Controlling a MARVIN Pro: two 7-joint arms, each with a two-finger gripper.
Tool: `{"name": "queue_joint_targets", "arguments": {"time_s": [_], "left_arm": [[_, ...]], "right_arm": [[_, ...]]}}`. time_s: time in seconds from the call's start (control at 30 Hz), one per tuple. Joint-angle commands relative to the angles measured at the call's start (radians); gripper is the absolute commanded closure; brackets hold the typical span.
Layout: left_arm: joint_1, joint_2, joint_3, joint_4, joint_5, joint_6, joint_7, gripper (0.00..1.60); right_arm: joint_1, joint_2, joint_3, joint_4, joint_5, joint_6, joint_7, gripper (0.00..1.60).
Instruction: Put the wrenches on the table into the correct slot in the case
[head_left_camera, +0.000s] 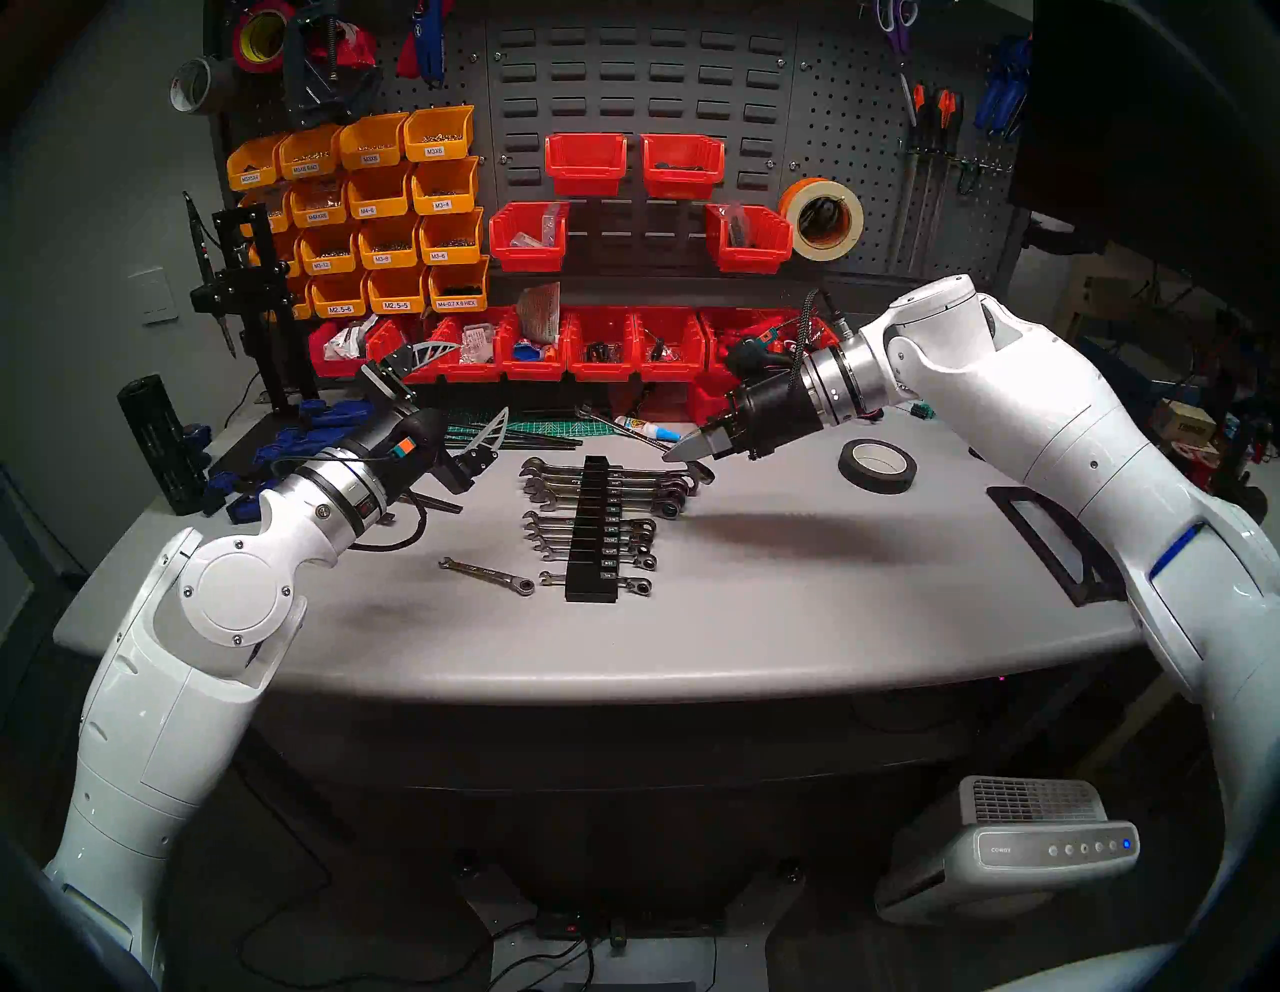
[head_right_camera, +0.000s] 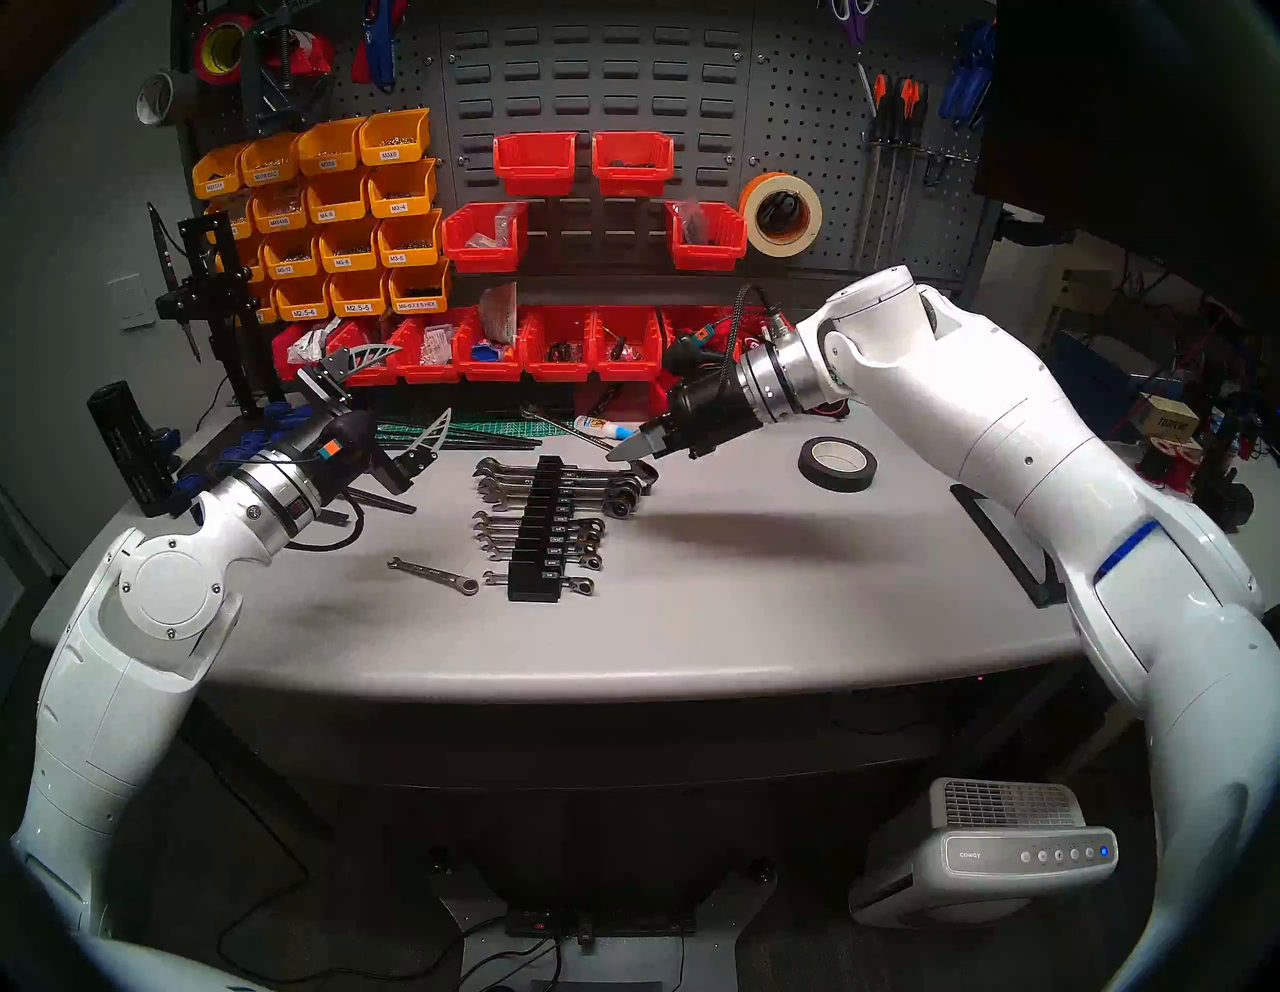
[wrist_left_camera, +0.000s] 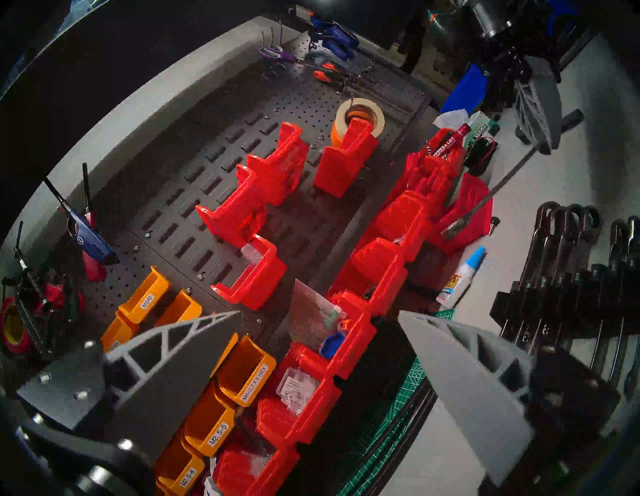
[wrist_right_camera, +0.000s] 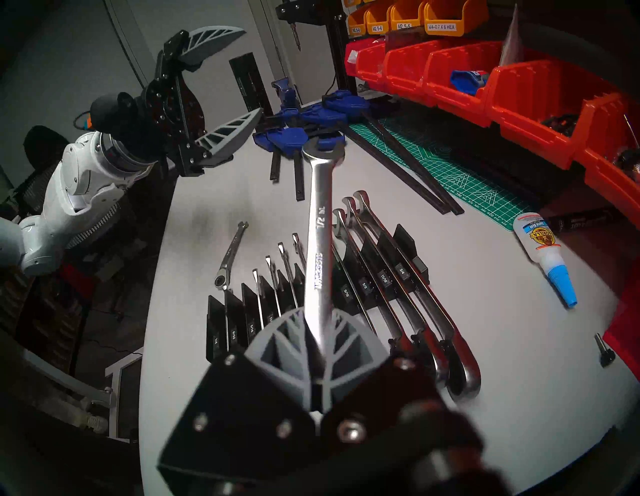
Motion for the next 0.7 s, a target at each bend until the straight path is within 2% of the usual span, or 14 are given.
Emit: {"name": "queue_joint_targets", "arguments": {"time_s": [0.0, 0.5, 0.67], "left_arm": [[-0.018, 0.028, -0.004, -0.059, 0.047, -0.014, 0.002, 0.0], [-0.094, 0.012, 0.058, -0.12, 0.103, 0.104, -0.029, 0.0], [-0.135, 0.013, 0.106, -0.099, 0.166, 0.142, -0.024, 0.0]], "right_arm": [[0.061, -0.031, 0.013, 0.004, 0.003, 0.005, 0.028, 1.6], [0.081, -0.059, -0.015, 0.012, 0.004, 0.022, 0.036, 1.6], [0.094, -0.068, -0.028, 0.011, 0.001, 0.031, 0.026, 1.6]]}}
